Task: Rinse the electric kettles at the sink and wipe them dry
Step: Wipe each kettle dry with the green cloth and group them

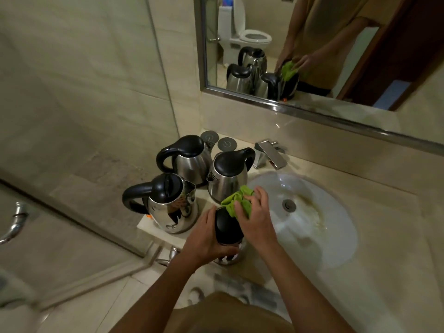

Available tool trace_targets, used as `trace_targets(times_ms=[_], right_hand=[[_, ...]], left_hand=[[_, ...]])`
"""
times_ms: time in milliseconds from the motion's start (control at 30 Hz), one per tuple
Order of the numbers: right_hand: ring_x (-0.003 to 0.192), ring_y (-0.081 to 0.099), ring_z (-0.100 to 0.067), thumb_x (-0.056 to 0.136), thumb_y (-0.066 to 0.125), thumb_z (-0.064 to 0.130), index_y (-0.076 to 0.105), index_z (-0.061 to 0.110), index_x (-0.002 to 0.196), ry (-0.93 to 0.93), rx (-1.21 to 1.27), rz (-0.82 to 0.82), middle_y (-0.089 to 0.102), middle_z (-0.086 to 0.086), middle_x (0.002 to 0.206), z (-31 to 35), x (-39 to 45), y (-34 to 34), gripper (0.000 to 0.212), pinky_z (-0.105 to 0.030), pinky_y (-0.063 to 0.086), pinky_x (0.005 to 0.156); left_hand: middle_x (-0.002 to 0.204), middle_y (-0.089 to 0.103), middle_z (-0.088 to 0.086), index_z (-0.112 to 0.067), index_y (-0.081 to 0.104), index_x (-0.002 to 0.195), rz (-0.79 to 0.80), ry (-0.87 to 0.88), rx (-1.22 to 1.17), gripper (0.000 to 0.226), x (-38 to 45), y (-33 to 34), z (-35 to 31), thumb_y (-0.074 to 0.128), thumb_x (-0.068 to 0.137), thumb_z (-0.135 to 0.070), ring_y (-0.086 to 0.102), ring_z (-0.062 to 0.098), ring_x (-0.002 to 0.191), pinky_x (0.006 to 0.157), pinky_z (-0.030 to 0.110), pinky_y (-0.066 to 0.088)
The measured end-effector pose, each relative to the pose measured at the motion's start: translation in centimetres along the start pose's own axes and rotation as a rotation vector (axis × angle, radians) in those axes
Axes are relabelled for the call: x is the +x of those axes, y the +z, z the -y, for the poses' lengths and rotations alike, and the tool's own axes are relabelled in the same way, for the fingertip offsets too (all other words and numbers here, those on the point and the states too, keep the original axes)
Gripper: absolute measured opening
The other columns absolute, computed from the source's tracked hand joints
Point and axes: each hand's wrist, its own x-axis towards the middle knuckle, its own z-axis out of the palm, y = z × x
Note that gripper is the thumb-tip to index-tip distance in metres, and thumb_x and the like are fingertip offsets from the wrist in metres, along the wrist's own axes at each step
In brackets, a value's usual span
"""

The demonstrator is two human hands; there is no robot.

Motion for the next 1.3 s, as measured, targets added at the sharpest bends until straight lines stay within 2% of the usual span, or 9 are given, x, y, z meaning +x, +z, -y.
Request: trace_targets(times_ms=[133,300,433,533,633,867,1000,1167,1300], right_hand=[[0.125,0.045,-0.013,0.101,0.051,0.041,0.056,0.014,0.124,-0.009,0.075,0.0,0.036,-0.002,0.145,0.0,1.2,0.3,0.036,-0.03,0.041,0.104],[0.118,0.054,-0.011,0.105,0.046,0.015,0.065,0.004,0.123,-0.166,0.101,-0.011,0.058,-0.008,0.133,-0.9,0.5,-0.3,0.028,-0.031,0.042,0.109],[0.13,0.05,-0.014,0.105,0.045,0.015,0.059,0.012,0.135,-0.34,0.064,0.155,0.049,-0.004,0.146,-0.7,-1.7,-0.3,0.033,-0.012,0.033,0.111],[0.143,0.036,-0.016,0.107,0.036,0.026,0.046,0.024,0.146,-0.424,-0.123,0.234,0.028,0.005,0.16,-0.3,-1.9,0.7,0.04,-0.031,0.037,0.115],[0.15,0.018,-0.007,0.106,0.028,0.034,0.036,0.027,0.153,-0.5,-0.313,0.201,0.026,0.006,0.162,-0.1,-1.5,1.7,0.048,-0.037,0.015,0.125],[0.143,0.034,-0.01,0.107,0.022,0.038,0.043,0.022,0.147,-0.408,-0.428,0.138,0.046,0.001,0.15,-0.1,-0.1,1.9,0.047,-0.03,-0.001,0.123],[0.151,0.019,-0.01,0.108,0.023,0.034,0.037,0.018,0.152,-0.529,-0.348,0.151,0.035,0.001,0.159,-1.9,-2.6,2.2,0.049,-0.035,0.011,0.125],[0.148,0.031,-0.021,0.103,0.042,0.025,0.045,0.016,0.146,-0.719,-0.319,0.017,0.042,-0.003,0.154,-4.0,-4.1,2.5,0.045,-0.038,0.023,0.122],[0.141,0.043,-0.02,0.1,0.043,0.031,0.054,0.017,0.141,-0.782,-0.503,0.091,0.052,-0.004,0.147,-1.7,-2.0,2.5,0.045,-0.04,0.027,0.119]], left_hand=[[0.139,0.043,-0.002,-0.015,0.03,0.145,0.013,0.022,0.052,0.108,0.5,-0.2,0.3,0.086,0.061,-0.053,0.042,0.006,0.113,0.089,0.009,0.03],[0.153,0.034,-0.003,-0.02,0.015,0.153,0.134,0.055,0.103,0.127,1.8,-1.1,1.9,0.085,0.055,-0.062,0.044,0.018,0.131,0.108,0.029,0.04],[0.143,0.042,-0.012,-0.028,0.025,0.147,0.248,0.09,0.034,0.116,3.2,-2.1,3.0,0.09,0.054,-0.053,0.045,0.012,0.129,0.104,0.016,0.037],[0.134,0.041,-0.022,-0.028,0.023,0.147,0.228,0.037,-0.12,0.118,2.7,-1.4,3.6,0.092,0.053,-0.046,0.043,-0.002,0.123,0.097,0.002,0.033],[0.134,0.046,-0.021,-0.038,0.023,0.142,0.191,-0.082,-0.283,0.116,1.5,0.1,4.8,0.094,0.051,-0.045,0.048,-0.002,0.124,0.102,0.015,0.044],[0.136,0.051,-0.015,-0.032,0.031,0.144,0.215,-0.136,-0.238,0.12,1.9,0.1,5.9,0.092,0.044,-0.061,0.051,0.003,0.124,0.104,0.031,0.048],[0.134,0.053,-0.014,-0.028,0.034,0.143,0.211,-0.132,-0.226,0.115,1.8,0.0,5.8,0.092,0.047,-0.058,0.053,0.004,0.122,0.104,0.029,0.048],[0.131,0.055,-0.017,-0.031,0.035,0.142,0.205,-0.115,-0.194,0.111,1.7,-0.3,5.5,0.089,0.049,-0.062,0.053,0.002,0.118,0.101,0.026,0.048],[0.134,0.048,-0.024,-0.032,0.032,0.144,0.246,-0.051,-0.209,0.103,1.8,-0.5,5.3,0.09,0.061,-0.05,0.049,-0.009,0.121,0.102,0.014,0.043]])
